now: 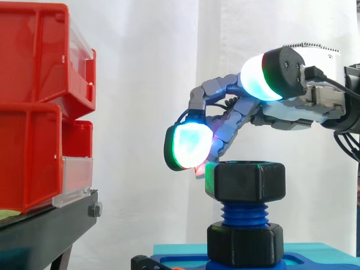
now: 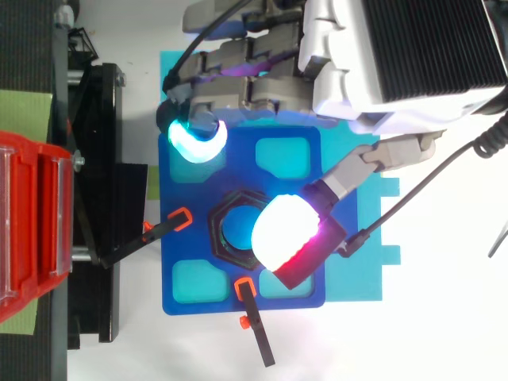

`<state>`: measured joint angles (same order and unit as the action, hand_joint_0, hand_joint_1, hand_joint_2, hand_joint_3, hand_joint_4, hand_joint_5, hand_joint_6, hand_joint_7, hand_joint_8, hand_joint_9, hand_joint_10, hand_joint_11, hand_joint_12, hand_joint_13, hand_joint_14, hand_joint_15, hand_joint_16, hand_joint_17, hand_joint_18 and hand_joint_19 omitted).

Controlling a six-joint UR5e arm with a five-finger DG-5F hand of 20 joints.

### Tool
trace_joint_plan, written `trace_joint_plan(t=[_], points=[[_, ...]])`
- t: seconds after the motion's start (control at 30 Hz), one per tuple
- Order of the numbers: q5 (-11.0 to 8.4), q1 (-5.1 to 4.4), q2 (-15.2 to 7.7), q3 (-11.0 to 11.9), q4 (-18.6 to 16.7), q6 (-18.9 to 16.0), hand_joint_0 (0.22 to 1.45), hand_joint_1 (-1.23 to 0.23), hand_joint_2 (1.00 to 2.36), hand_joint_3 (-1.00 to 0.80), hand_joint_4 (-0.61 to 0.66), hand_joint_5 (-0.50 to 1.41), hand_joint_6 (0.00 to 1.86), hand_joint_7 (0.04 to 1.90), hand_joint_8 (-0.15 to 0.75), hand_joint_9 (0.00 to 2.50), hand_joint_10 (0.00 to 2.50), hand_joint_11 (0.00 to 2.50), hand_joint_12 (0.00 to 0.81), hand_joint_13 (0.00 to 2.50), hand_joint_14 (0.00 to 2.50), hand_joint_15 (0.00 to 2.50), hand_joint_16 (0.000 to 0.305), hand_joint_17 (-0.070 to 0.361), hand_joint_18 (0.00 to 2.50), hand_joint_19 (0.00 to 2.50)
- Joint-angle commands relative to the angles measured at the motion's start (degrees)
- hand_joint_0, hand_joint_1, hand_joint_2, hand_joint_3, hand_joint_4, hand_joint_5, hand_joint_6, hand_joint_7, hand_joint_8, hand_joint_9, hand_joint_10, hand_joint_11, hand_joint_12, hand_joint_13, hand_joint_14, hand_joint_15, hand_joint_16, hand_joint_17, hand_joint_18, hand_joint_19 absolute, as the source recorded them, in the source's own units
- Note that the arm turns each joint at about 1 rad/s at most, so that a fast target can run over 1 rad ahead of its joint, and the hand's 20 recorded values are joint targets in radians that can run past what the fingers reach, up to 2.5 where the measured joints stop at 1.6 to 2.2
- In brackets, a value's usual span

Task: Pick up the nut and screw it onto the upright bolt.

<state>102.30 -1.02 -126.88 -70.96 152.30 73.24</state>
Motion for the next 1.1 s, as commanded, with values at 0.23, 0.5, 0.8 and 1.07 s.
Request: trace_joint_plan(t=[0.23, 0.5, 0.8, 1.07], points=[[-1.58, -1.88, 0.0, 0.0, 1.4, 0.0, 0.51, -0.13, 1.0, -0.5, 0.25, -0.12, 0.5, 0.67, 0.233, 0.67, 0.0, 0.0, 0.273, 0.52, 0.0, 0.0, 0.036, 0.081, 0.32, 0.0], [-3.51, -3.9, -0.1, -0.1, 3.6, -0.7, 0.51, -0.13, 1.0, -0.5, 0.24, -0.13, 0.5, 0.68, 0.233, 0.64, 0.0, 0.0, 0.287, 0.5, 0.0, 0.0, 0.037, 0.082, 0.29, 0.0], [-3.95, -4.78, 0.0, -0.1, 4.1, -1.0, 0.51, -0.13, 1.0, -0.5, 0.25, -0.1, 0.5, 0.79, 0.248, 0.65, 0.0, 0.0, 0.293, 0.49, 0.0, 0.0, 0.036, 0.081, 0.28, 0.0], [-3.86, -5.04, 0.0, -0.1, 4.1, -0.9, 0.52, -0.17, 1.0, -0.5, 0.26, -0.09, 0.5, 0.8, 0.256, 0.68, 0.0, 0.0, 0.294, 0.5, 0.0, 0.0, 0.035, 0.079, 0.28, 0.0]])
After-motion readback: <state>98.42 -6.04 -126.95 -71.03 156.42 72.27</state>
